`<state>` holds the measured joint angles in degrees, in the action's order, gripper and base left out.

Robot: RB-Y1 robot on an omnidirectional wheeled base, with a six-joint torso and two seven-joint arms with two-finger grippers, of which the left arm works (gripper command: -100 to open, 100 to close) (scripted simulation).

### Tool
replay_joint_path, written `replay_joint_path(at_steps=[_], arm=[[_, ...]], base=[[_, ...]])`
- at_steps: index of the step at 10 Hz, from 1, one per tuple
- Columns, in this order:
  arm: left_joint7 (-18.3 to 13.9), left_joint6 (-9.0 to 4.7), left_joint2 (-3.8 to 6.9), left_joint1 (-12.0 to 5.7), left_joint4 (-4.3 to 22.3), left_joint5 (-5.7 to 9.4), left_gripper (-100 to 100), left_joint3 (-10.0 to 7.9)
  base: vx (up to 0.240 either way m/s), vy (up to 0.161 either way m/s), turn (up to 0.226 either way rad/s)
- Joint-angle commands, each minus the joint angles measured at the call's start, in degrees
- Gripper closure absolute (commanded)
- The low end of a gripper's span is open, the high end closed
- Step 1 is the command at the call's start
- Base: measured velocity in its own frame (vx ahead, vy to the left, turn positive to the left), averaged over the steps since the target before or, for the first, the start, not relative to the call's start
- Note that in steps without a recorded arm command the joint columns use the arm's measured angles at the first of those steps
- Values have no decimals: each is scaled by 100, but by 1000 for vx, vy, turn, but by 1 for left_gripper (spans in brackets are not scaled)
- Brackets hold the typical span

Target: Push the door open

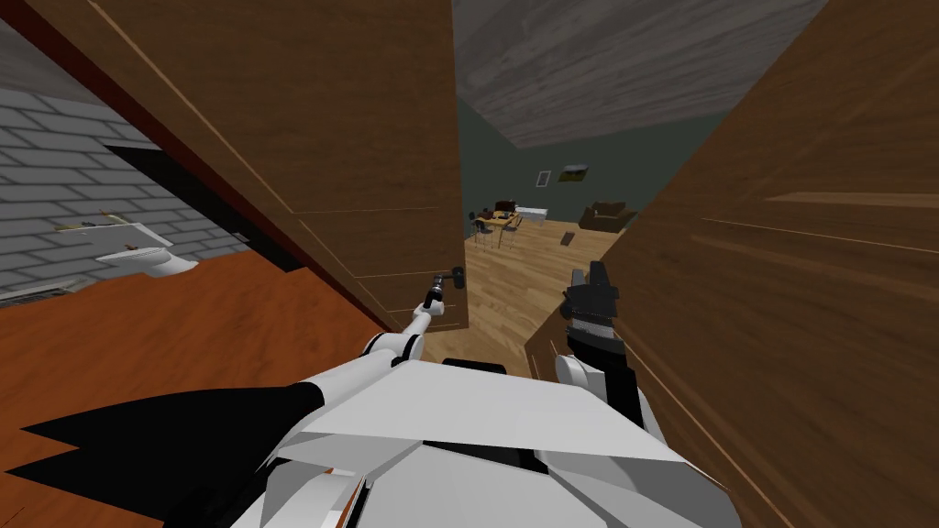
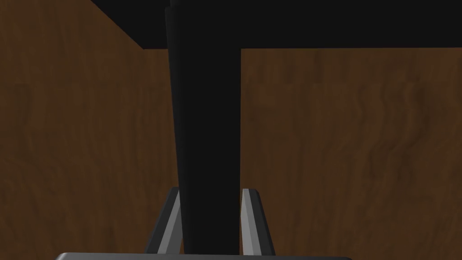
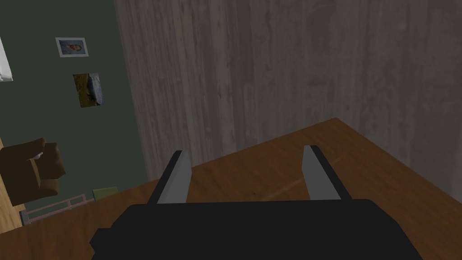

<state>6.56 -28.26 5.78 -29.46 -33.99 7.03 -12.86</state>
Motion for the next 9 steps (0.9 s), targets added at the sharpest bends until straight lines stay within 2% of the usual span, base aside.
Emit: replay_joint_path(at_steps=[1,2,4,9], arm=[[63,126,68,143,-286,14,100,-88],[187,103,53,121,-322,55,100,-190],[274,88,39,105,-314,83,100,-261],[361,72,25,89,-305,112,100,-332]], base=[[22,11,47],[92,30,108],[130,19,41],[51,11,34]])
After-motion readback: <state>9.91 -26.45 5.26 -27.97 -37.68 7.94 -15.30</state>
